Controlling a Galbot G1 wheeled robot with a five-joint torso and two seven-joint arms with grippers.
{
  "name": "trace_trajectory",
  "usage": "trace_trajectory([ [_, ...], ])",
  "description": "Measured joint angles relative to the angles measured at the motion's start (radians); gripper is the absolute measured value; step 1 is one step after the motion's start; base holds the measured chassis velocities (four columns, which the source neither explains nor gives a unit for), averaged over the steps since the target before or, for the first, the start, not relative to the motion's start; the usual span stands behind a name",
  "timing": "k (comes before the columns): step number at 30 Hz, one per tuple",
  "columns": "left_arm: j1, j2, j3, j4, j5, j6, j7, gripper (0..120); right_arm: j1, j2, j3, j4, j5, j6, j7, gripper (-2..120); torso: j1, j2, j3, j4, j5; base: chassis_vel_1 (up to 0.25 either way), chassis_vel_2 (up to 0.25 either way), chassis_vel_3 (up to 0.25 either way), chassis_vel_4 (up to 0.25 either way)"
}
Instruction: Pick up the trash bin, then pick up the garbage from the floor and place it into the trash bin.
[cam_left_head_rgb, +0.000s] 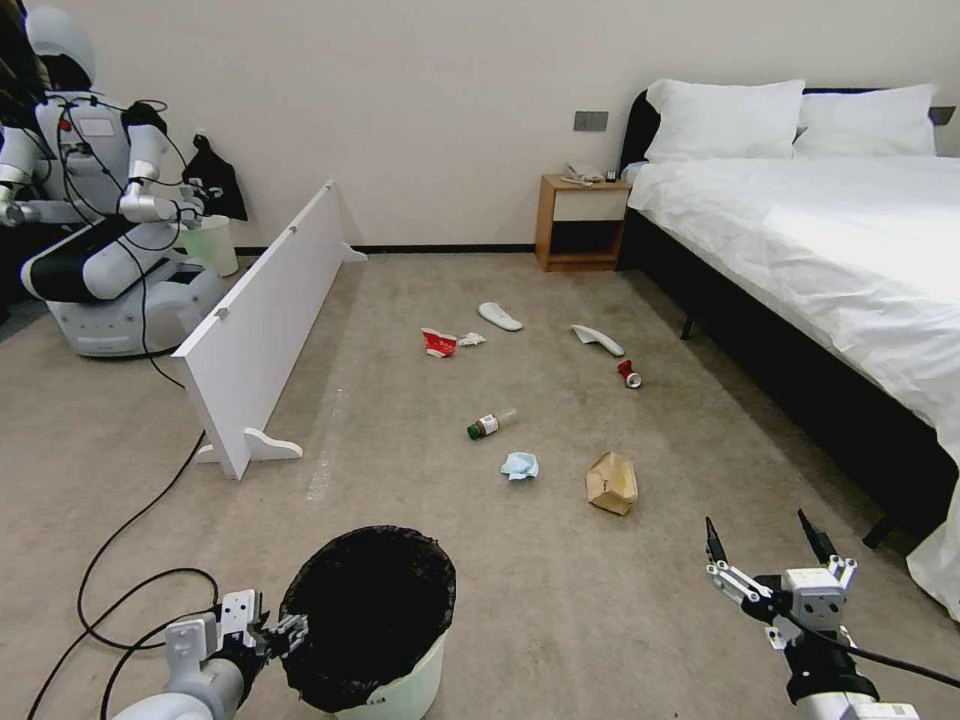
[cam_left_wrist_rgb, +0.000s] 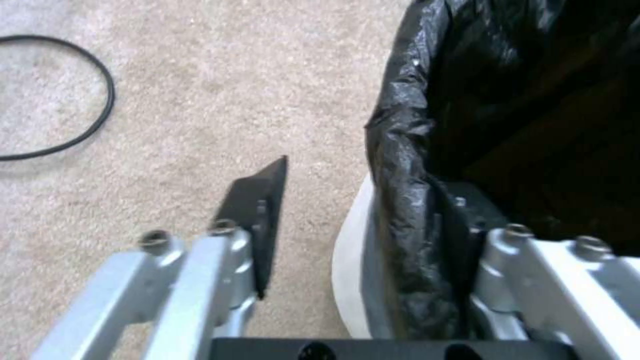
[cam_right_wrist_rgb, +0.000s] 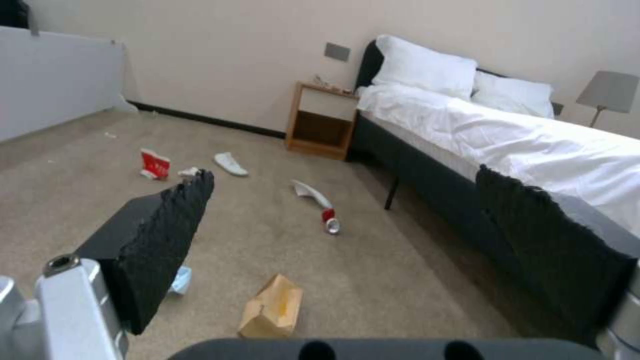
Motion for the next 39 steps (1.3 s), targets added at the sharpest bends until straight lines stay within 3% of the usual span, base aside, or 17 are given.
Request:
trace_trajectory([
  [4,-0.003,0.003,-0.002,0.012,-0.007,0.009,-0.011,34,-0.001,0.002,-0.001,0.003,-0.001,-0.002,0.000,100,0.000,0.000,0.000,0.0000,0.0000,0.000,0.000,0.000,0.000],
  [9,-0.011,0.004,0.012,0.022,-0.031,0.019,-0.012,10,-0.007,0.002,0.003,0.015,-0.001,-0.006,0.000,100,0.000,0.000,0.000,0.0000,0.0000,0.000,0.000,0.000,0.000],
  [11,-0.015,0.005,0.021,0.022,-0.041,0.022,-0.012,6,-0.008,0.001,0.007,0.019,0.000,-0.007,0.000,100,0.000,0.000,0.000,0.0000,0.0000,0.000,0.000,0.000,0.000],
  [26,-0.020,0.011,0.039,0.012,-0.064,0.029,-0.003,5,-0.011,-0.002,0.013,0.028,0.002,-0.011,-0.001,100,0.000,0.000,0.000,0.0000,-0.0002,0.000,0.000,0.000,0.000],
  [34,0.018,0.002,-0.001,-0.044,-0.022,-0.045,0.051,5,-0.011,0.002,0.017,0.029,0.001,-0.002,-0.002,100,0.000,0.000,0.000,0.0000,-0.0001,0.000,0.000,0.000,0.000],
  [39,0.054,-0.005,-0.048,-0.118,0.008,-0.086,0.068,5,-0.016,0.005,0.025,0.035,0.002,0.001,0.000,100,0.000,0.000,0.000,0.0000,0.0000,0.000,0.000,0.000,0.000],
])
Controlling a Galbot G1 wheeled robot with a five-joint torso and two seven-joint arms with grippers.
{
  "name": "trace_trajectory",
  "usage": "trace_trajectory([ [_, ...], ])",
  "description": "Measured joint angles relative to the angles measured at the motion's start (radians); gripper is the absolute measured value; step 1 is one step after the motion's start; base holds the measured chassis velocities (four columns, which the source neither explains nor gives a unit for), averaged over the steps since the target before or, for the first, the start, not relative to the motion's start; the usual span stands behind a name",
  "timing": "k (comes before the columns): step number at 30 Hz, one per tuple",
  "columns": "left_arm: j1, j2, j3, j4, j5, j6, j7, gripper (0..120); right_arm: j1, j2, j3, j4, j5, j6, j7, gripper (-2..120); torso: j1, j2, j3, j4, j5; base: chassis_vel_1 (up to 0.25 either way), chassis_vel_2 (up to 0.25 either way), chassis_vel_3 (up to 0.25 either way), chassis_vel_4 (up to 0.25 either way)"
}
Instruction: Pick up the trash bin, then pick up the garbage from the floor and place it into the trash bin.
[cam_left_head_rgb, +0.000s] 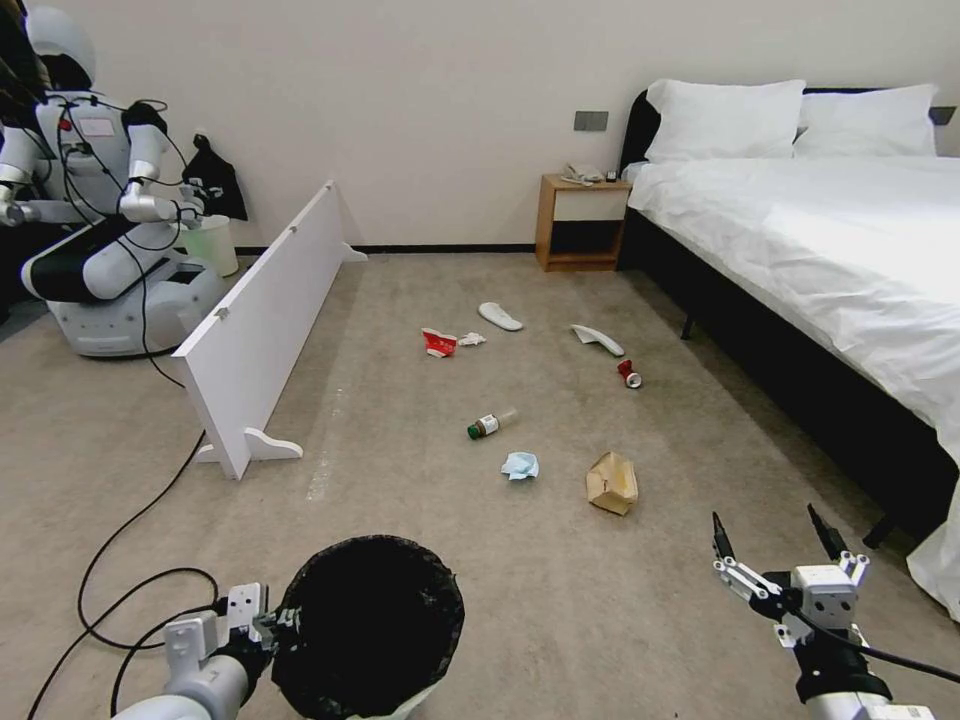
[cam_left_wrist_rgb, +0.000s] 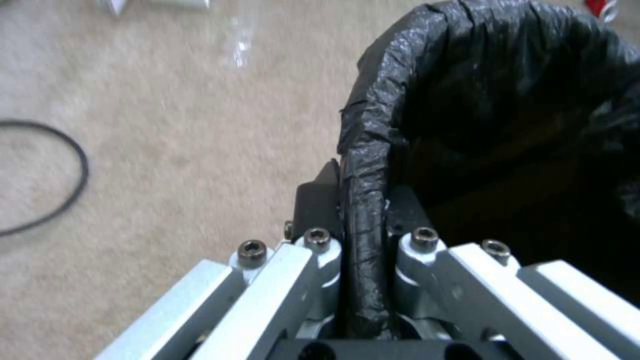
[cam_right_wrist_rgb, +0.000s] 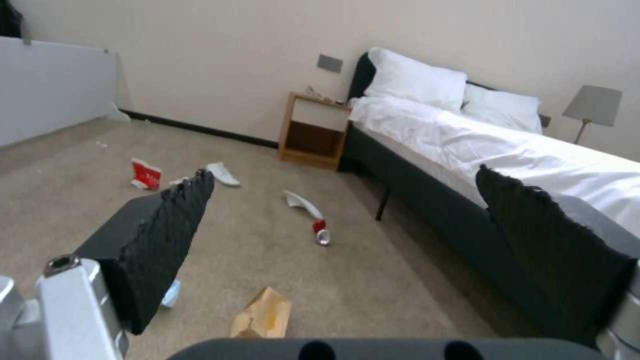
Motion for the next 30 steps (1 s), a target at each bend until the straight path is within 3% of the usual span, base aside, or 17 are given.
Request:
trace_trajectory([
  [6,0.022,0.016,-0.039,-0.058,-0.019,-0.001,-0.003,4,-0.016,-0.003,0.000,-0.005,0.001,-0.012,0.003,100,0.000,0.000,0.000,0.0000,-0.0002,0.000,0.000,0.000,0.000],
  [9,0.033,0.021,-0.068,-0.101,-0.019,0.001,-0.011,4,-0.022,-0.002,-0.001,-0.031,0.004,0.056,-0.006,100,0.000,0.000,0.000,0.0000,0.0000,0.000,0.000,0.000,0.000],
  [13,0.046,0.019,-0.083,-0.132,-0.022,0.004,-0.018,4,-0.027,-0.002,0.002,-0.049,0.005,0.086,-0.013,100,0.000,0.000,0.000,0.0001,0.0003,0.000,0.000,0.000,0.000],
  [23,0.089,-0.015,-0.140,-0.212,-0.041,0.010,-0.049,4,-0.066,-0.012,-0.005,-0.079,0.007,0.084,0.005,100,0.000,0.000,0.000,0.0000,0.0000,0.000,0.000,0.000,0.000],
  [30,0.108,-0.027,-0.151,-0.230,-0.041,0.001,-0.047,4,-0.059,-0.007,-0.021,-0.092,0.008,0.089,0.010,100,0.000,0.000,0.000,0.0000,0.0002,0.000,0.000,0.000,0.000],
])
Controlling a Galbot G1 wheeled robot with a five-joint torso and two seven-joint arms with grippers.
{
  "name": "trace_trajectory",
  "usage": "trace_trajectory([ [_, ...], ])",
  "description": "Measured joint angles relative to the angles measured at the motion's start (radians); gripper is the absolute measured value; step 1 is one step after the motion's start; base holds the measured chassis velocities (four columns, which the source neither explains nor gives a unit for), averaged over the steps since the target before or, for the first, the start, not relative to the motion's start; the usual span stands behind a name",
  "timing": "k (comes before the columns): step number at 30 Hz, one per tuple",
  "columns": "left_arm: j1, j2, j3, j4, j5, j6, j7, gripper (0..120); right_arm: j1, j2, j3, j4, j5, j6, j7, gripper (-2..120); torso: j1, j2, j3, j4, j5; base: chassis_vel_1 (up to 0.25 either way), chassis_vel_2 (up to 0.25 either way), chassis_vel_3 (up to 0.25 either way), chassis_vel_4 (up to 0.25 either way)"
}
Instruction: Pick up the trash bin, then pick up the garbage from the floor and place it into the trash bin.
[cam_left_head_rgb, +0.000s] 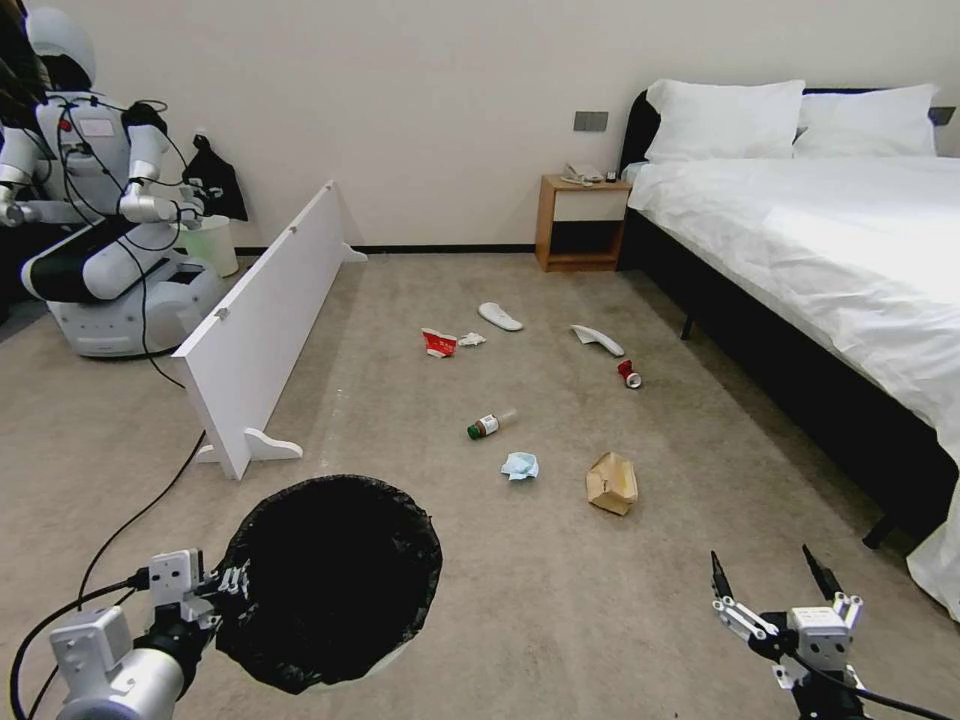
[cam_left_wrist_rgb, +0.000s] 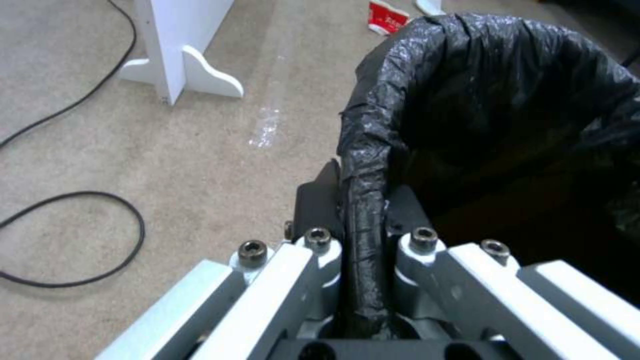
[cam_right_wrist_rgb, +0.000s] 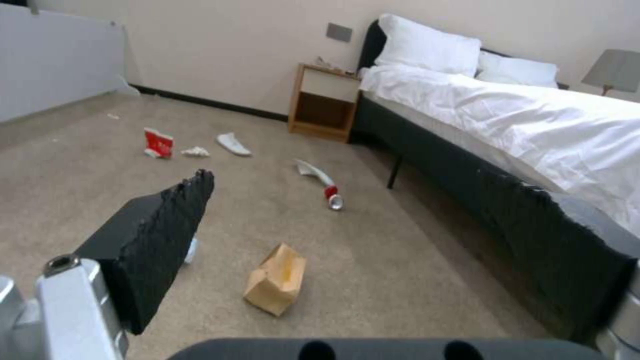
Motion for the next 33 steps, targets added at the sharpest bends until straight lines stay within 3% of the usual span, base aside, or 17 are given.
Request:
trace_trajectory([
  [11,0.008,-0.023,0.003,0.000,0.014,-0.011,0.003,4,0.004,0.014,-0.009,-0.009,0.002,0.015,-0.004,100,0.000,0.000,0.000,0.0000,-0.0002,0.000,0.000,0.000,0.000],
  [33,0.026,-0.013,-0.001,-0.006,-0.007,-0.020,0.005,4,-0.011,0.043,0.006,0.000,-0.008,0.043,-0.035,100,0.000,0.000,0.000,-0.0001,-0.0002,-0.029,0.033,0.028,-0.032],
])
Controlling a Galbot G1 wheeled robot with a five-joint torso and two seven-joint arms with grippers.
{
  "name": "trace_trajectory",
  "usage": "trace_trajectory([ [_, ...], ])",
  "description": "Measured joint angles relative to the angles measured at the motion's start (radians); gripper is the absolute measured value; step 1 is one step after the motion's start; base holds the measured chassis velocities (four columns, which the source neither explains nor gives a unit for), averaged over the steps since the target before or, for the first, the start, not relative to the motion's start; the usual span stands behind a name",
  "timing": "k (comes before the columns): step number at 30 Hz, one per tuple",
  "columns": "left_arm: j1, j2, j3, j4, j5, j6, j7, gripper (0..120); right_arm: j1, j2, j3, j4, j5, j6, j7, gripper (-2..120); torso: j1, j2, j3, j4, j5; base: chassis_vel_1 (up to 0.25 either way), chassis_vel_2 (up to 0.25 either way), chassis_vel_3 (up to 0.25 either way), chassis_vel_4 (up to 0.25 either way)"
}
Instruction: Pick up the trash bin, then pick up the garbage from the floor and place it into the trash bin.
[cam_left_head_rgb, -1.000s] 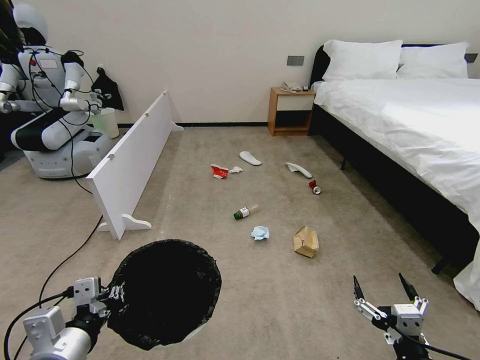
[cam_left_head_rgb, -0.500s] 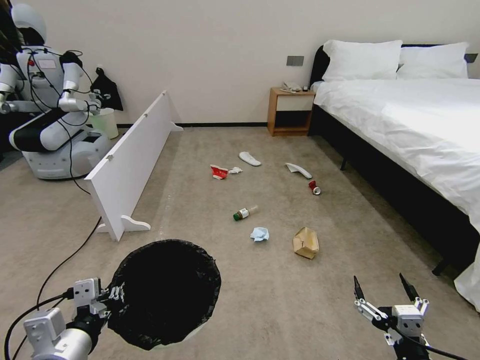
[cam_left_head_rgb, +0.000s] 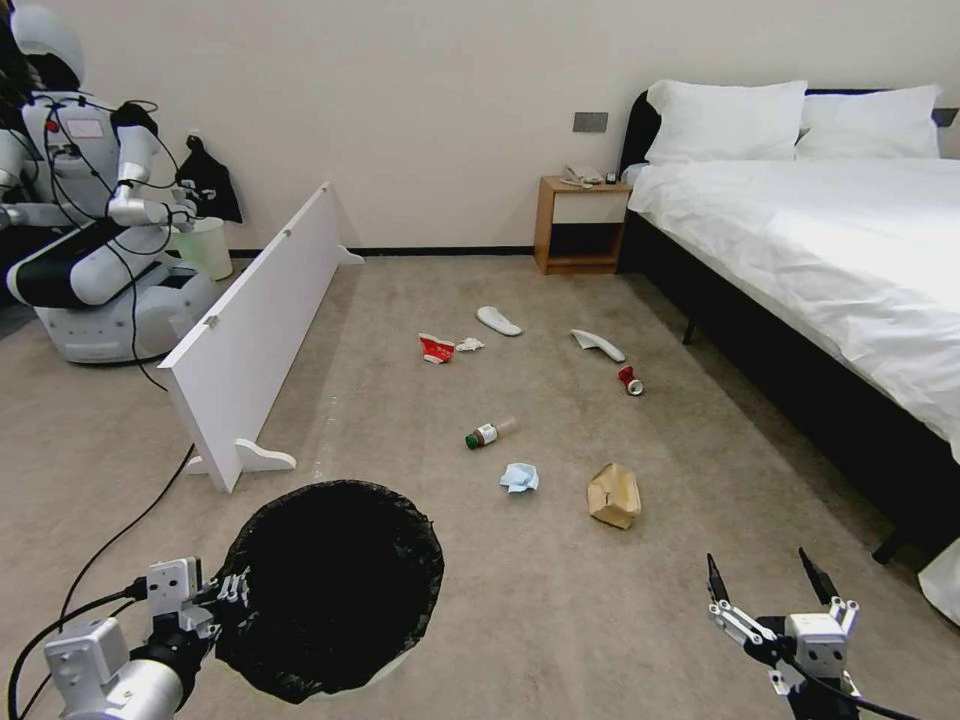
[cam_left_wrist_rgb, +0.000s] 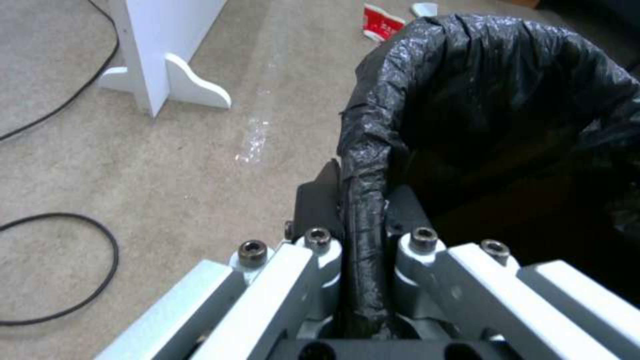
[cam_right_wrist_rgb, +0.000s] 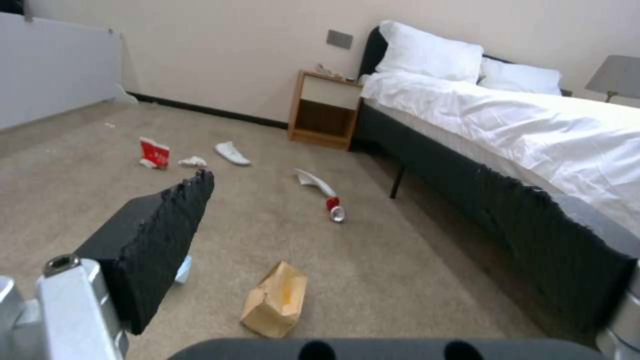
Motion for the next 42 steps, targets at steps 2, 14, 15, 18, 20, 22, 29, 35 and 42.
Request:
trace_trajectory([
  [2,0.000,0.000,0.000,0.000,0.000,-0.001,0.000,4,-0.001,0.001,0.001,0.000,-0.001,0.001,-0.001,100,0.000,0.000,0.000,0.0000,0.0000,-0.063,0.054,0.057,-0.054],
  [14,0.000,-0.004,0.002,0.000,-0.002,-0.001,-0.003,4,-0.005,-0.001,0.005,0.004,0.002,0.003,-0.007,100,0.000,0.000,0.000,0.0002,0.0000,-0.062,0.064,0.068,-0.065],
  [15,0.000,-0.004,0.002,0.000,-0.002,-0.001,-0.003,4,-0.005,-0.001,0.005,0.004,0.002,0.003,-0.007,100,0.000,0.000,0.000,0.0002,0.0000,-0.080,0.085,0.089,-0.089],
  [18,0.000,-0.004,0.000,0.000,-0.005,-0.001,-0.007,4,-0.005,-0.002,0.005,0.004,0.004,0.003,-0.008,100,0.000,0.000,0.000,0.0001,0.0000,-0.093,0.083,0.082,-0.089],
  [20,-0.004,-0.005,-0.001,0.000,-0.013,0.001,-0.017,4,-0.005,-0.004,0.005,0.005,0.006,0.003,-0.008,100,0.000,0.000,0.000,0.0000,-0.0001,-0.095,0.078,0.096,-0.083],
  [22,-0.007,-0.006,-0.002,0.001,-0.016,0.001,-0.019,4,-0.005,-0.005,0.006,0.006,0.007,0.003,-0.008,100,0.000,0.000,0.000,0.0000,0.0000,-0.090,0.074,0.094,-0.080],
  [29,-0.018,-0.010,-0.008,0.006,-0.028,0.004,-0.027,4,-0.005,-0.011,0.013,0.010,0.014,0.003,-0.009,100,0.000,0.000,0.000,0.0001,0.0000,-0.086,0.078,0.089,-0.077],
  [35,-0.025,-0.012,-0.018,0.009,-0.043,0.006,-0.032,4,-0.005,-0.011,0.015,0.013,0.018,0.002,-0.009,100,0.000,0.000,0.000,0.0001,-0.0001,-0.089,0.096,0.102,-0.094],
  [42,-0.028,-0.011,-0.023,0.015,-0.052,0.007,-0.034,4,-0.009,-0.007,0.016,0.014,0.018,0.002,-0.011,100,0.000,0.000,0.000,0.0000,0.0000,-0.102,0.099,0.096,-0.107],
])
